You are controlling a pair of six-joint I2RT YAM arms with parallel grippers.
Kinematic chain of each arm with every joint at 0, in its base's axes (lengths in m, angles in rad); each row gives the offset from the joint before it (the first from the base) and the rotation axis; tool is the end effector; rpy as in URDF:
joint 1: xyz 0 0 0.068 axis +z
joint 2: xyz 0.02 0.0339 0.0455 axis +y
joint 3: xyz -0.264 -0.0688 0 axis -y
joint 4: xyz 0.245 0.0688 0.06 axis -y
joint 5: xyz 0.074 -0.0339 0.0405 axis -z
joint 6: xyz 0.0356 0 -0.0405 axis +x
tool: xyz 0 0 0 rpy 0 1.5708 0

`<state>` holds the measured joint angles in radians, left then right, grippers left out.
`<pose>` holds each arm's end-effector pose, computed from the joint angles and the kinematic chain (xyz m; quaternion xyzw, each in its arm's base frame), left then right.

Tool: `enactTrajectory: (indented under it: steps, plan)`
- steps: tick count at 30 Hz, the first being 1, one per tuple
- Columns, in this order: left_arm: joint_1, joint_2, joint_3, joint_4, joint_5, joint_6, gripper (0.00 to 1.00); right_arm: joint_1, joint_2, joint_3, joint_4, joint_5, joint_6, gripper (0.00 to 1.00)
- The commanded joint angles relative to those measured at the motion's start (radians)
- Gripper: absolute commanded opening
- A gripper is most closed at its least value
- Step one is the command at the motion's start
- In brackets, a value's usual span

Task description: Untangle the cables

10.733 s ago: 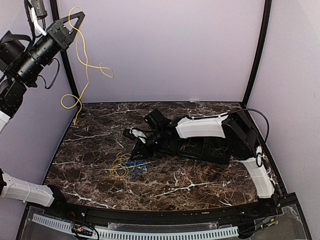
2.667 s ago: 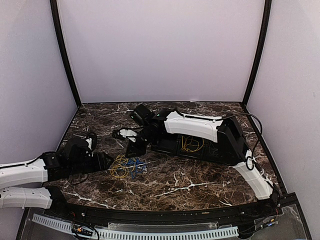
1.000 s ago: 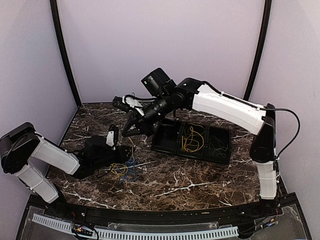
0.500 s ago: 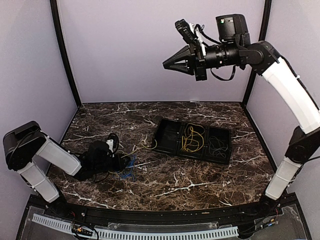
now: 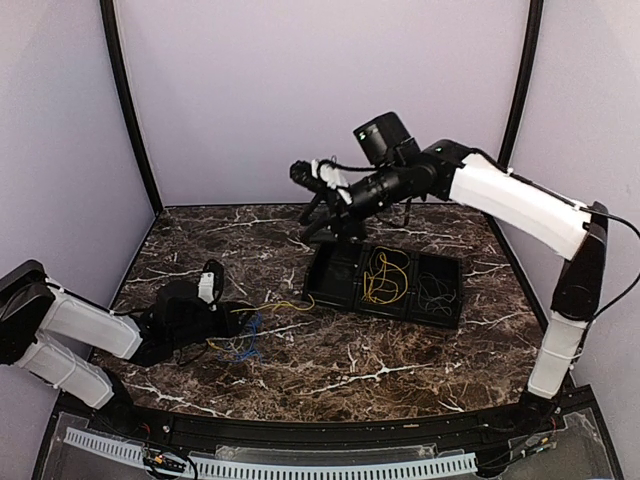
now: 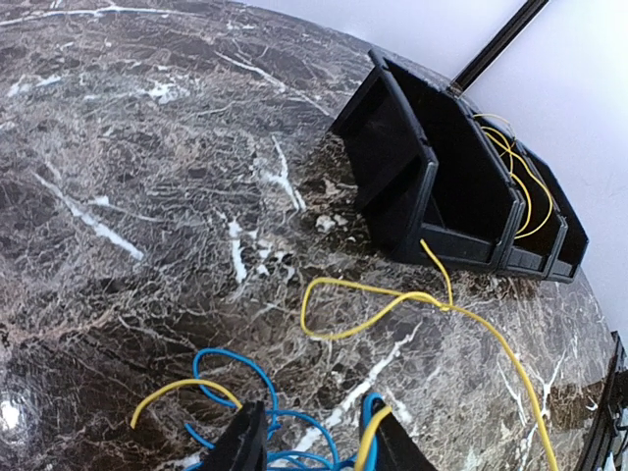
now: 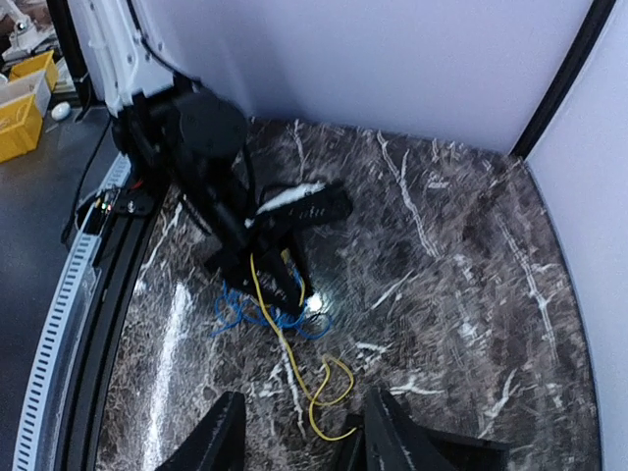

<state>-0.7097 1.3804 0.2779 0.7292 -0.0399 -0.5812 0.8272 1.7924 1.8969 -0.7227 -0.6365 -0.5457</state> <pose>0.1801 -0.1528 0.1412 0.0418 0.8249 -0.3258 0.4600 0.2546 0.3081 0.3968 -0.6459 0.5620 0.3364 0.3922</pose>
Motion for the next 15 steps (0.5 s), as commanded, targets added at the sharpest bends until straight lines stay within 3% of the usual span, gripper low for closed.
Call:
enactTrajectory:
  steps: [1, 15]
  plan:
    - [0.003, -0.066, -0.008, -0.041, 0.035, 0.057, 0.34, 0.074, 0.101, -0.116, 0.074, 0.112, -0.083, 0.47]
    - [0.003, -0.187, -0.028, -0.078, 0.113, 0.058, 0.34, 0.184, 0.418, 0.043, 0.142, 0.198, -0.011, 0.56]
